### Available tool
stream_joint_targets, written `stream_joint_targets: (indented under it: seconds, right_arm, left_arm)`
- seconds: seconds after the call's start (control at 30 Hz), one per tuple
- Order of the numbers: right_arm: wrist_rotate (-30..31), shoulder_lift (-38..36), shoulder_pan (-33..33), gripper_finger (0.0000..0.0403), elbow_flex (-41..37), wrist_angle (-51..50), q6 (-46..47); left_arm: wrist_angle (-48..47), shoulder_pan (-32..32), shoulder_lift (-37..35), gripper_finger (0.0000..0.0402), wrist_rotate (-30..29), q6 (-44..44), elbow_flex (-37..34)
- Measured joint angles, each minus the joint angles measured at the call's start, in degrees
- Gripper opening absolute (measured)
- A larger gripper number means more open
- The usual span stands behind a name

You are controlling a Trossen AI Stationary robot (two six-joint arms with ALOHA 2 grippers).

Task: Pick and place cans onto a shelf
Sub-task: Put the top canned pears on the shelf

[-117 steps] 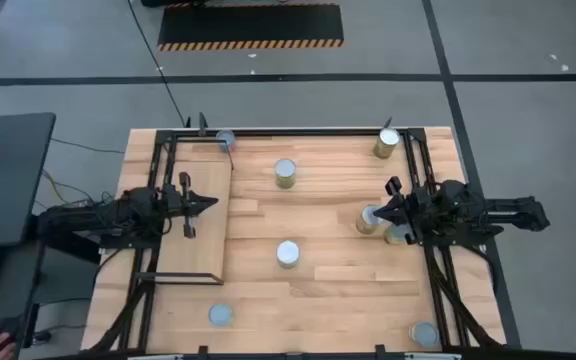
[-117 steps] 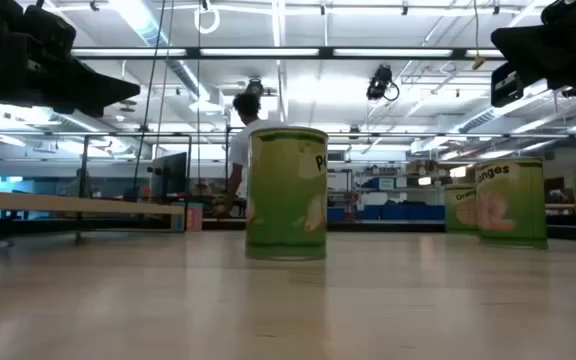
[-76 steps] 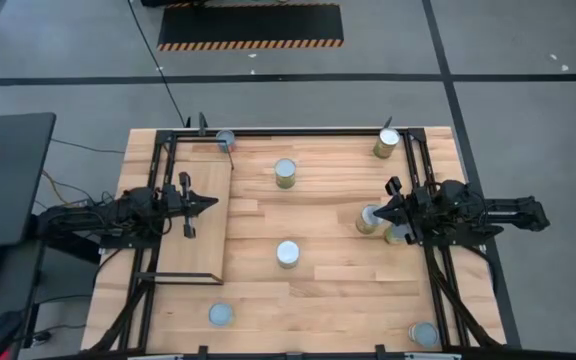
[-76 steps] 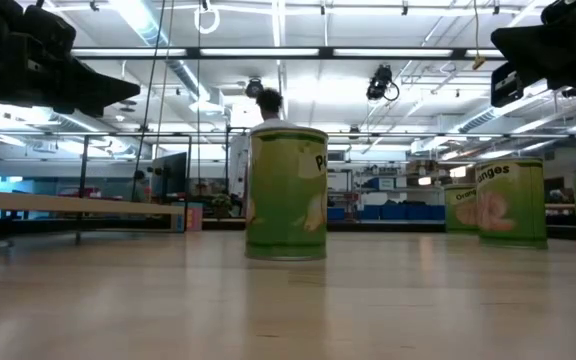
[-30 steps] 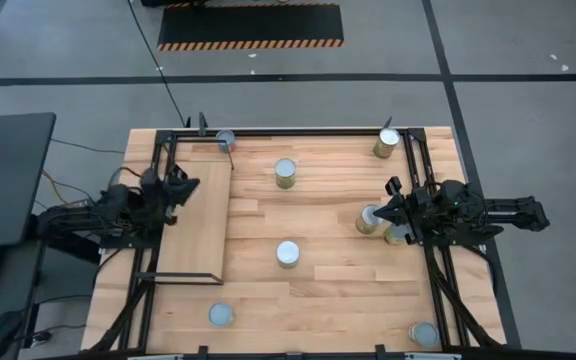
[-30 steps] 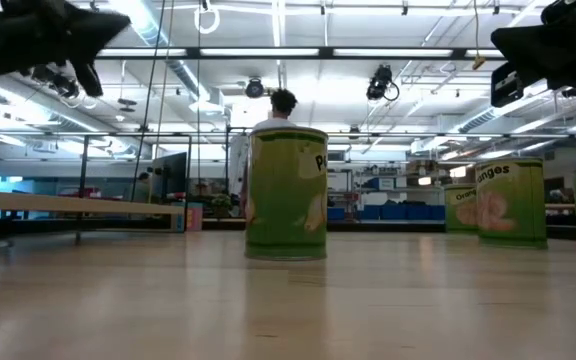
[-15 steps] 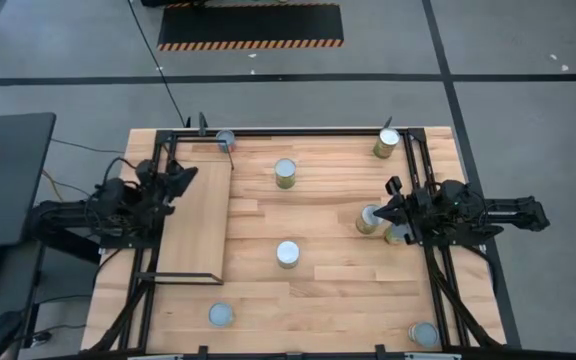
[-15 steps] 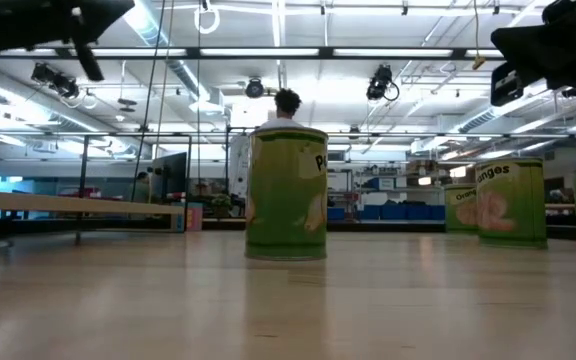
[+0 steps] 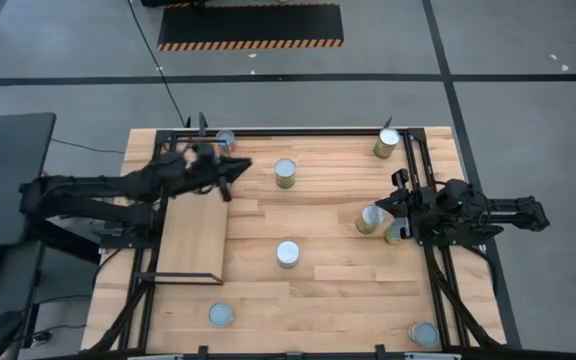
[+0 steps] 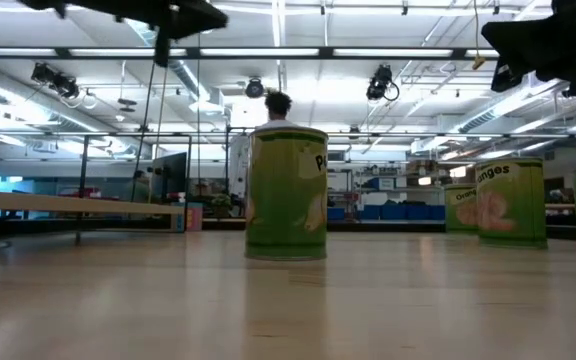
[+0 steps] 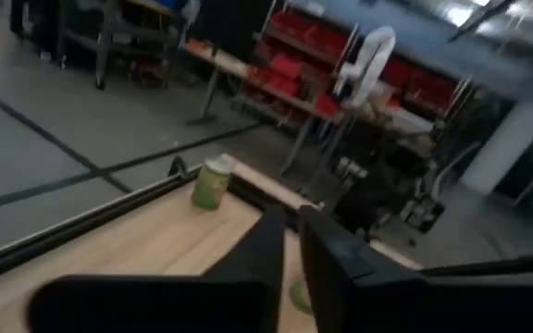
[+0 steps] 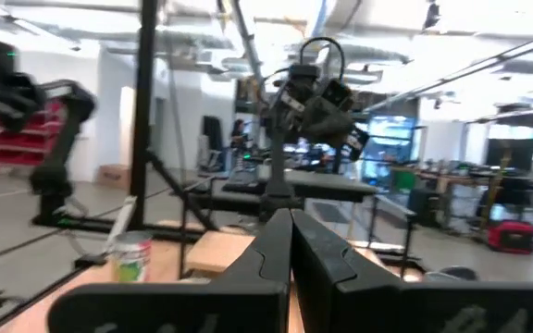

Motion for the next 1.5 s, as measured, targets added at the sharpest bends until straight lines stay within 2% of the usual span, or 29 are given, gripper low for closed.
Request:
stream_joint_targets:
  seconds: [0.27, 0.43, 0.53, 0.77, 0.97, 1.3, 1.5]
  right_arm:
    - [1.9, 0.0, 0.0, 0.0013, 0.0, 3.8, 0.5]
    - [1.9, 0.0, 0.0, 0.0013, 0.0, 4.8, 3.2]
    - [1.9, 0.0, 0.0, 0.0013, 0.0, 5.0, 3.6]
    - [1.9, 0.0, 0.0, 0.0013, 0.0, 5.0, 3.5]
    - [2.0, 0.0, 0.0, 0.0013, 0.0, 5.0, 1.9]
    - [2.0, 0.0, 0.0, 0.0013, 0.0, 3.8, 1.4]
    - [2.0, 0.3, 0.0, 0.0013, 0.0, 2.5, 1.5]
  left_arm:
    - [-2.1, 10.5, 15.2, 0.0209, 17.4, 5.1, 11.3]
    - [-10.8, 13.7, 23.9, 0.0310, 25.9, 11.0, 21.1]
    - [-17.2, 14.5, 28.9, 0.0348, 29.0, 15.8, 26.7]
    - [-23.7, 14.5, 37.3, 0.0351, 27.2, 23.2, 34.1]
    - [-25.1, 14.5, 42.2, 0.0349, 26.7, 27.9, 34.3]
    - [-28.7, 16.0, 46.7, 0.0354, 26.9, 32.4, 34.3]
    - [-29.0, 16.1, 49.2, 0.0355, 22.7, 35.9, 34.3]
